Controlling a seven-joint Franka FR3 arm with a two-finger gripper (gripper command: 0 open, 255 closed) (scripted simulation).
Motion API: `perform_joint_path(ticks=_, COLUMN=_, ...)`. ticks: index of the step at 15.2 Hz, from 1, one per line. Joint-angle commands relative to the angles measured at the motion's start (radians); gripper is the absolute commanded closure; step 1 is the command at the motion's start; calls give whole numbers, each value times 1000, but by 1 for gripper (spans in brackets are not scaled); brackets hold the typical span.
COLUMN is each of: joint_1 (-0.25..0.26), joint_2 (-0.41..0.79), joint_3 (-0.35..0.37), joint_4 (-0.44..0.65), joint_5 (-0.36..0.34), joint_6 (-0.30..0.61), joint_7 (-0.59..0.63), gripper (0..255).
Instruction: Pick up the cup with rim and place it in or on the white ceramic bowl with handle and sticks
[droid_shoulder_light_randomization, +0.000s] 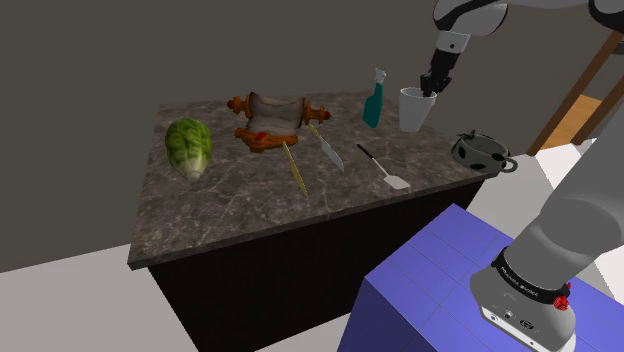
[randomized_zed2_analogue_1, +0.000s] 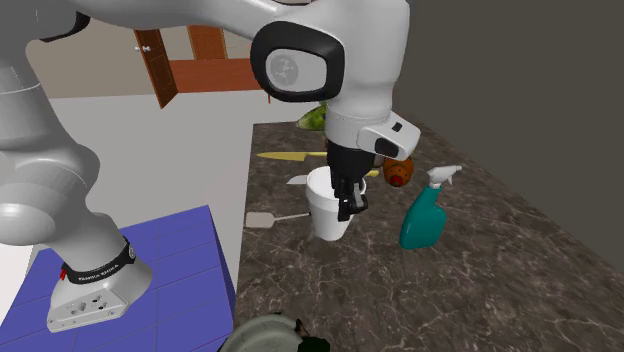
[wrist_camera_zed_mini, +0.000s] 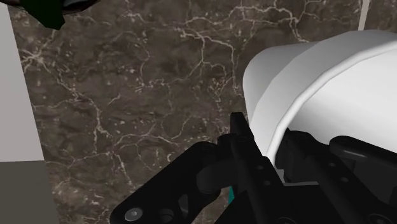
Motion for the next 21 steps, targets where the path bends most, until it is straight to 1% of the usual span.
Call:
perform_joint_path(ticks=1, joint_1=-1, joint_2=-1, joint_3=-1, joint_4=27, joint_5=-1, joint_6=-28, joint_7=3, gripper=255)
perform_joint_path(ticks=13, joint_1=-2, joint_2=-16, joint_3=-3, joint_4=164, joint_5=-12, joint_6=-178, joint_7=20, gripper=255)
perform_joint_path(ticks=21, joint_1=-80, joint_2=-109, joint_3=-81, joint_4=100, joint_5=-61, joint_6=-210, joint_7=-126, gripper=255)
